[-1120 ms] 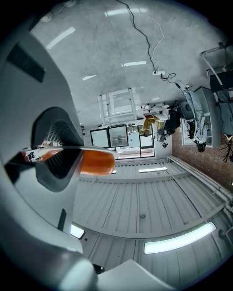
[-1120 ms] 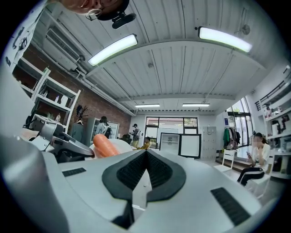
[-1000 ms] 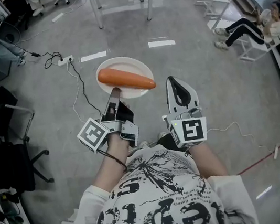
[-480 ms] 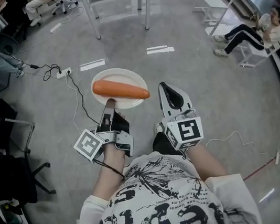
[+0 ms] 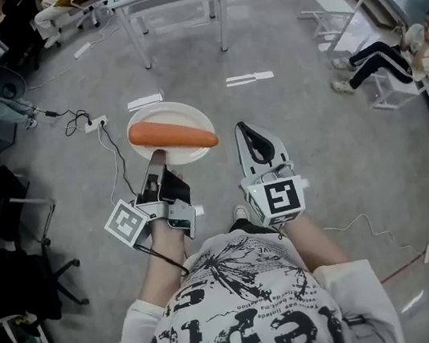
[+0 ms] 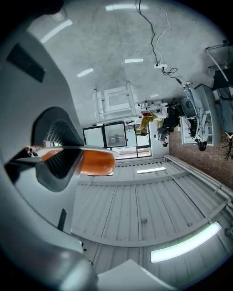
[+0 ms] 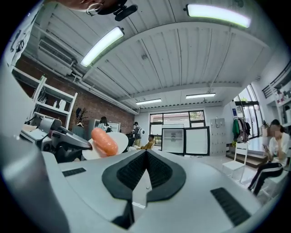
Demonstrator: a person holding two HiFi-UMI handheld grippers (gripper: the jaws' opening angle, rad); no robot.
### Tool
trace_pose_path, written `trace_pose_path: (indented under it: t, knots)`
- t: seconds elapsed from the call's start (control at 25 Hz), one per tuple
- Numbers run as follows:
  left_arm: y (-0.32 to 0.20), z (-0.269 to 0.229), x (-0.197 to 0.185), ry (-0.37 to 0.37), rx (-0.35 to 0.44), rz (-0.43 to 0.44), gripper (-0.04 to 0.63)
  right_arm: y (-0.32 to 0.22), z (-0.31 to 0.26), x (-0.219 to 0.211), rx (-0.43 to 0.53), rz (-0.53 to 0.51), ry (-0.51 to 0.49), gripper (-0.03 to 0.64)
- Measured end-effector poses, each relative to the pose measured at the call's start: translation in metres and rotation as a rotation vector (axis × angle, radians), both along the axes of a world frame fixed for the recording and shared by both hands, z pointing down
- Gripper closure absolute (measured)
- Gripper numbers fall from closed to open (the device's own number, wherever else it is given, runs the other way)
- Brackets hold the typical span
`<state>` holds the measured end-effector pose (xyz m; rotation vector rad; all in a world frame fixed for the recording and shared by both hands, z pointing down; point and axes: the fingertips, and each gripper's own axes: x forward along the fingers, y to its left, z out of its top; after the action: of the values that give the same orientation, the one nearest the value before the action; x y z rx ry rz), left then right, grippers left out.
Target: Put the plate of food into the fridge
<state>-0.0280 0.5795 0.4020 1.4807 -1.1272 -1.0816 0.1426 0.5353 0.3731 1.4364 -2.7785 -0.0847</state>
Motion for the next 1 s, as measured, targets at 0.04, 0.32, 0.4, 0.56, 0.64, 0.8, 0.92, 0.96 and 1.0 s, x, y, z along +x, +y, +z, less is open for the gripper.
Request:
trace_pose_path:
  t: [0.04,0.32,0.4,0.56,0.64,0.8,0.92,0.96,1.0]
  knots:
    - [-0.013,-0.002,0.006,-0.003,0.004,-0.001,0.575,-0.012,0.0,0.006,-0.001,-0.001,-0.003,0.617]
    - [-0.086,-0.01,0.037,-0.014,0.031,-0.012,0.575,-0.088,-0.001,0.034,-0.03,-0.043,-0.05,0.617]
    - [-0.102,-0.005,0.04,-0.026,0.022,-0.009,0.575,-0.105,0.007,0.034,-0.057,-0.057,-0.069,0.617]
    - [-0.141,-0.001,0.028,-0.018,0.013,-0.011,0.575,-0.14,0.016,0.017,-0.068,-0.073,-0.041,0.617]
    - [-0.164,0.001,0.018,-0.003,0.008,-0.008,0.575,-0.162,0.017,0.008,-0.065,-0.064,-0.03,0.617]
    - [-0.221,0.003,-0.003,0.012,0.006,0.019,0.575,-0.216,0.014,-0.012,-0.059,-0.037,-0.017,0.617]
    - [-0.272,0.0,-0.022,0.018,0.014,0.06,0.575,-0.26,0.004,-0.028,-0.033,0.01,-0.007,0.617]
    - [-0.287,-0.001,-0.028,0.018,0.017,0.077,0.575,-0.272,0.002,-0.034,-0.019,0.03,0.0,0.617]
    - [-0.301,-0.002,-0.036,0.02,0.019,0.091,0.575,-0.283,-0.001,-0.041,-0.002,0.047,0.01,0.617]
